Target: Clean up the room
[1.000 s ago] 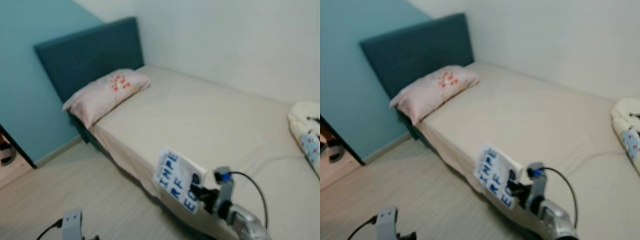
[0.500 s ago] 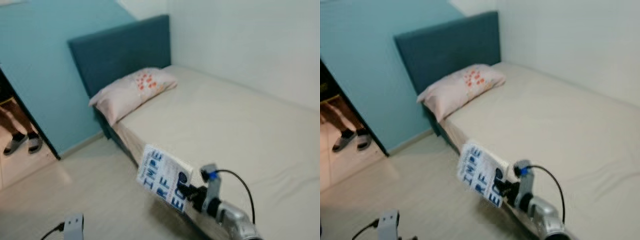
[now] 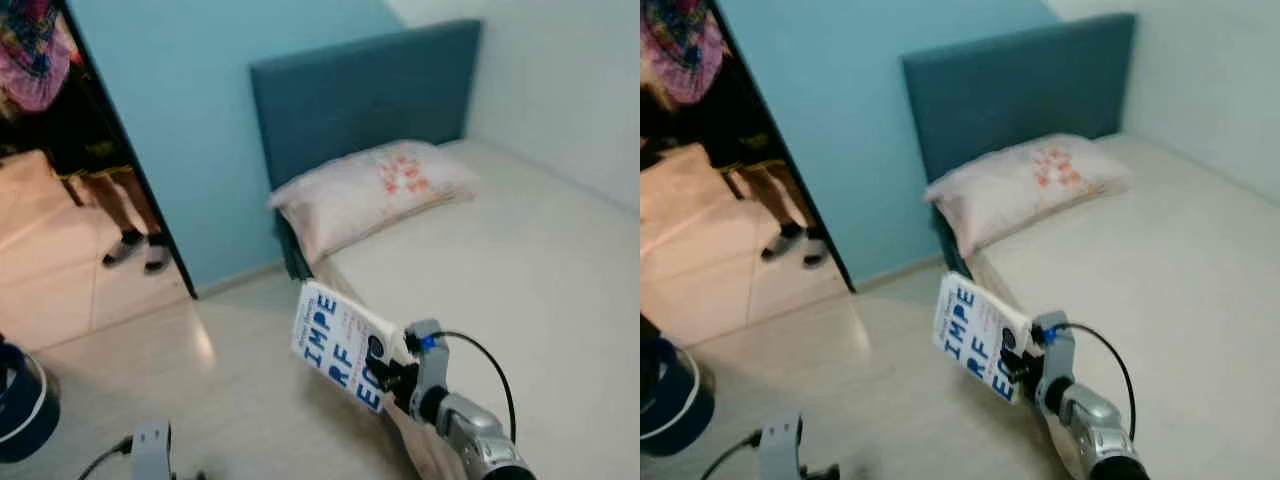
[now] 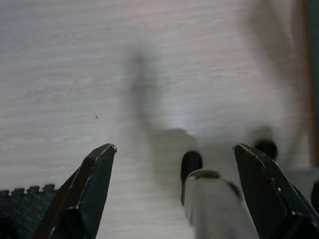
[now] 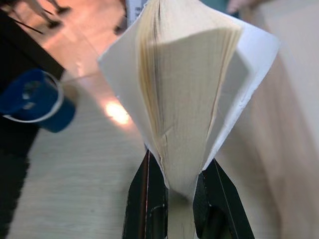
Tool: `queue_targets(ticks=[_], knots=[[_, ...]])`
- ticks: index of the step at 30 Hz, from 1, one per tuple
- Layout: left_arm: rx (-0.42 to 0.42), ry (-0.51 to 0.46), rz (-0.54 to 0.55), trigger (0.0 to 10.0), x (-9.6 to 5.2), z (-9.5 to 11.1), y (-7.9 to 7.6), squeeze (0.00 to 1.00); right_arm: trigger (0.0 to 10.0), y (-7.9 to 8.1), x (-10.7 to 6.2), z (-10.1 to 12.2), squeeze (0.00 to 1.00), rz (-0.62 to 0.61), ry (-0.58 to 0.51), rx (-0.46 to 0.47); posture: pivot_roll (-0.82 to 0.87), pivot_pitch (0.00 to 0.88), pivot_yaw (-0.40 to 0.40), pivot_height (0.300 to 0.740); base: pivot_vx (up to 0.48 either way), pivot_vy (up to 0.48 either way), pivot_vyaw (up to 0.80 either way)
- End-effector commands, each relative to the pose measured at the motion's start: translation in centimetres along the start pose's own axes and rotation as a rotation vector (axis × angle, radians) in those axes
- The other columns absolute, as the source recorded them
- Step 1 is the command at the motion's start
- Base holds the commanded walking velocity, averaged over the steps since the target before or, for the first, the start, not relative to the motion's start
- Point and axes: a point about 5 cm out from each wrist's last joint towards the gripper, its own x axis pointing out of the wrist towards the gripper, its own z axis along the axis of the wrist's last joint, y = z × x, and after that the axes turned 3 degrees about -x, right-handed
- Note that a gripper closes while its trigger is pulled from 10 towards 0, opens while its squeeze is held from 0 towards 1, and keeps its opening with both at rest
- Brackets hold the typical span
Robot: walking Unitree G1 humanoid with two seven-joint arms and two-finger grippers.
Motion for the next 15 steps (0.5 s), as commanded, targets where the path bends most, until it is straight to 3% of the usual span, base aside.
queue_targets(ticks=[1,11,15], knots=[[-0.003,0.023,0.001,10.0,-0.08,-0.59,0.09,0.0,10.0,-0.44,-0.05,0.6,0.0,-0.023,-0.028,-0.008,-0.1,0.037,0.086,0.707,0.48,0.0,0.0],[-0.005,0.023,-0.009,10.0,-0.06,-0.65,-0.13,0.0,10.0,-0.71,0.05,0.93,0.0,-0.054,-0.039,0.008,-0.1,0.04,0.085,0.707,0.48,0.0,0.0],[-0.004,0.024,-0.008,10.0,-0.07,-0.7,-0.07,0.0,10.0,-1.06,0.08,1.13,0.0,-0.079,-0.051,0.033,-0.1,0.039,0.082,0.707,0.48,0.0,-0.79]])
